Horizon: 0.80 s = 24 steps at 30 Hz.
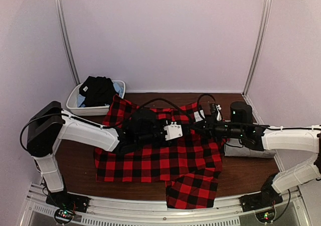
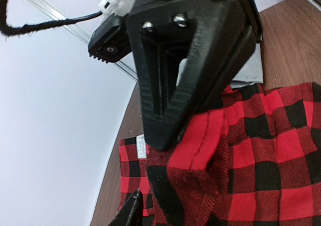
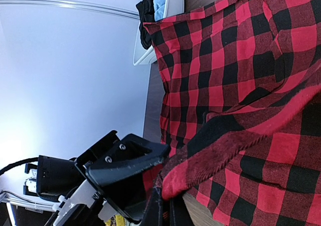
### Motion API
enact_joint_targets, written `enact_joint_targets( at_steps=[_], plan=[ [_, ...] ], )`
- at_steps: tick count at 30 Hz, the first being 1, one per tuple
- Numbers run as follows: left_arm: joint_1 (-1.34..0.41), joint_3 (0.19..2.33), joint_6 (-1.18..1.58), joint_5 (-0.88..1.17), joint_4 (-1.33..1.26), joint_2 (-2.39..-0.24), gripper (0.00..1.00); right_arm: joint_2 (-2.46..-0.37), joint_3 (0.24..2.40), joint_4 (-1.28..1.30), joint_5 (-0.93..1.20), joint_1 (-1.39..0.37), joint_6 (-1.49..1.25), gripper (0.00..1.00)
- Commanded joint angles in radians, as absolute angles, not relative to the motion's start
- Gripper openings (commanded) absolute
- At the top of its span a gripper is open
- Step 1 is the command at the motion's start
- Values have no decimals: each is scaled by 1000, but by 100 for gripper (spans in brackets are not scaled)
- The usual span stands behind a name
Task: Fold and stack the long sleeve shirts
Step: Pass from the right arm to the left, then place the sleeve at the center of the board.
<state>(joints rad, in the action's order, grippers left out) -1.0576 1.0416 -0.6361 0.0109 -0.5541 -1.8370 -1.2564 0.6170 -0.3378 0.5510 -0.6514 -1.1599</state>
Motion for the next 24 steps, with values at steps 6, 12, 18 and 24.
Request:
enact_joint_targets(
  at_steps=[6, 12, 18, 24],
  plan=[
    [-1010, 1237, -487, 110, -420, -1916, 0, -1165, 603, -262, 552, -596, -1104, 23],
    [-923, 1368, -375, 97, -350, -1956, 0, -1072, 649, -32, 461, -534, -984, 52],
    [-830, 1624, -324, 87, -200, -2102, 0, -1043, 669, 60, 422, -493, -929, 57],
    [-773, 1927, -299, 18, -48, -2312, 0, -1036, 646, 71, 409, -486, -916, 58]
  ],
)
